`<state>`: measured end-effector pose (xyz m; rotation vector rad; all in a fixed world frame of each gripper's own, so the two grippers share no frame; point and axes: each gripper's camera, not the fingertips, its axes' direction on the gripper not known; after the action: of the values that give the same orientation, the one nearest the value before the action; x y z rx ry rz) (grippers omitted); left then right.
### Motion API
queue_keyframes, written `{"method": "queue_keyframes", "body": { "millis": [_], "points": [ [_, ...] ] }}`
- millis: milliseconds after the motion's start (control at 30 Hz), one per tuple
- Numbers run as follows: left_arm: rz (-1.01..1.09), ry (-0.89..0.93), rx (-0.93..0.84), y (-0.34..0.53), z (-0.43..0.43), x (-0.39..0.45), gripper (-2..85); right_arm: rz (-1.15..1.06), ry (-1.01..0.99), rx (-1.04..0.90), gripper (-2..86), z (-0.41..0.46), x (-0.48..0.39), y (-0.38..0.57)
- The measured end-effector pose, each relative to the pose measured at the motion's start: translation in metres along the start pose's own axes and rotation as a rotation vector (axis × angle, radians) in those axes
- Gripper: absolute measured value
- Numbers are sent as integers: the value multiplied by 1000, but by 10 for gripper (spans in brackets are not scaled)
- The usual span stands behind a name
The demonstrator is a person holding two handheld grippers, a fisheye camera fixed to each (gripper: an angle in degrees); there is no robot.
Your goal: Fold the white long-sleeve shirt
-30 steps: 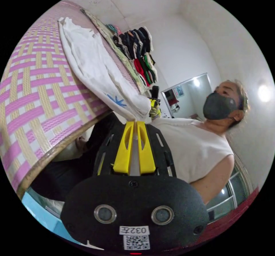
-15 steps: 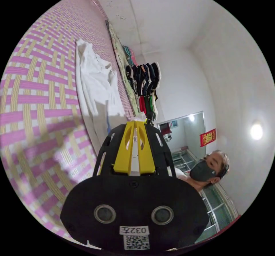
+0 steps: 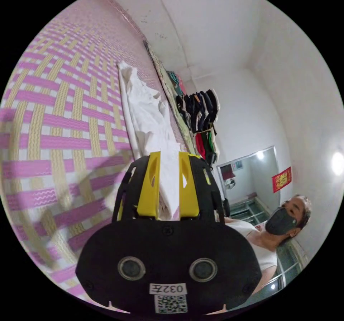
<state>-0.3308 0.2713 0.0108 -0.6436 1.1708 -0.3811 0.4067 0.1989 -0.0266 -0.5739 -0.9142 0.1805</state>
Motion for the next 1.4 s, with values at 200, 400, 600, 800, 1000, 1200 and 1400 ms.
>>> {"method": "queue_keyframes", "body": {
  "millis": [200,400,600,800,1000,1200,1400],
  "points": [
    [-2,-216,-82,2,42,9,40,45,163,-154,51,57,-17,-16],
    [81,-300,-27,31,52,51,41,36,245,-40,63,49,-52,-17],
    [127,-433,-105,42,101,78,42,38,265,-150,38,104,-68,-24],
    [334,-339,-26,108,86,133,60,-270,197,-58,76,74,-167,40],
    [668,-536,-158,197,125,209,98,-626,472,-176,77,109,-257,123],
    [979,-905,-353,257,207,261,116,-889,726,-281,91,171,-314,163],
    [1136,-1140,-338,293,243,267,98,-990,849,-376,88,209,-324,182]
  ]
}}
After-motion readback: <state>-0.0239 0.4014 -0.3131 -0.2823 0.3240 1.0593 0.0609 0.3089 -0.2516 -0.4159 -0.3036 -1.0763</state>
